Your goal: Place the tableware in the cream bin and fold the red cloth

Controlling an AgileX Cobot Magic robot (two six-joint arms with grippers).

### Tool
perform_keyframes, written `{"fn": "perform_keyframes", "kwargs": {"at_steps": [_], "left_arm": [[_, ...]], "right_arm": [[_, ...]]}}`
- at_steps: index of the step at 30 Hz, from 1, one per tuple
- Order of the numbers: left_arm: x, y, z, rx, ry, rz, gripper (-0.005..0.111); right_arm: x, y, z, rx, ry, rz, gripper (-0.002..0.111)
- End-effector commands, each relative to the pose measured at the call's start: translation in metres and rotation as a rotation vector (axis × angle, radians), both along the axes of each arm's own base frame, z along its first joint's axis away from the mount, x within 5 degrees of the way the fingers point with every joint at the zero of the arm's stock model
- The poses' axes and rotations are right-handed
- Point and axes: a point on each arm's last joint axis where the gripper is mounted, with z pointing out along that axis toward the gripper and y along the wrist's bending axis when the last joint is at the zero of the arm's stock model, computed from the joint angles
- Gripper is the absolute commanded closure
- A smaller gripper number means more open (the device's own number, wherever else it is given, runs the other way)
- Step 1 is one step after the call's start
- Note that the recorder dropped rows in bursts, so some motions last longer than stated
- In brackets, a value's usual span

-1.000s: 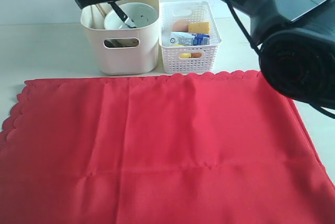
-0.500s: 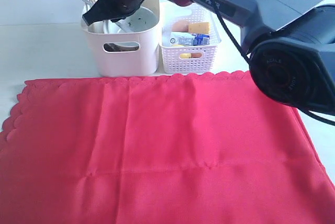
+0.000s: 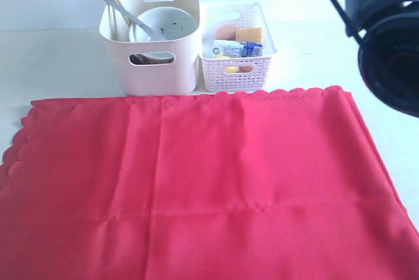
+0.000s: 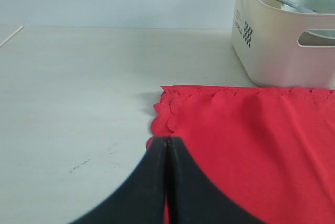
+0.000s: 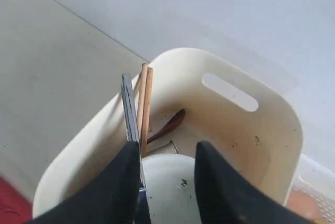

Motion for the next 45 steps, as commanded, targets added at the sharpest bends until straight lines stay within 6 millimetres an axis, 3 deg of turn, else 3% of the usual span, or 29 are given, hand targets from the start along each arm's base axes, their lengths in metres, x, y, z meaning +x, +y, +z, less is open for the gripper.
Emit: {"fn": "perform_keyframes", "kwargs": {"at_steps": [1, 11, 24, 31, 39, 45], "left_arm": [[0.000, 0.000, 0.000, -0.012, -0.009, 0.000, 0.107], [0.000, 0.000, 0.000, -0.012, -0.009, 0.000, 0.107], [0.000, 0.000, 0.000, -0.012, -0.009, 0.000, 0.107], [0.000, 0.000, 0.000, -0.012, -0.009, 0.000, 0.107], [0.000, 0.000, 0.000, -0.012, -0.009, 0.000, 0.107], [0.000, 0.000, 0.000, -0.012, -0.009, 0.000, 0.107]], "right_arm": [[-0.014, -0.014, 0.033, 0.002, 0.029, -0.039, 0.073], [-0.044, -0.042, 0.065, -0.098, 0.176, -0.095, 0.075], [-0.060, -0.061, 0.093, -0.171, 0.148, -0.105, 0.105], [-0.068, -0.067, 0.109, -0.180, 0.107, -0.070, 0.106], [-0.095, -0.094, 0.161, -0.166, -0.017, -0.026, 0.106], [-0.110, -0.140, 0.201, -0.076, -0.074, -0.086, 0.106]]}}
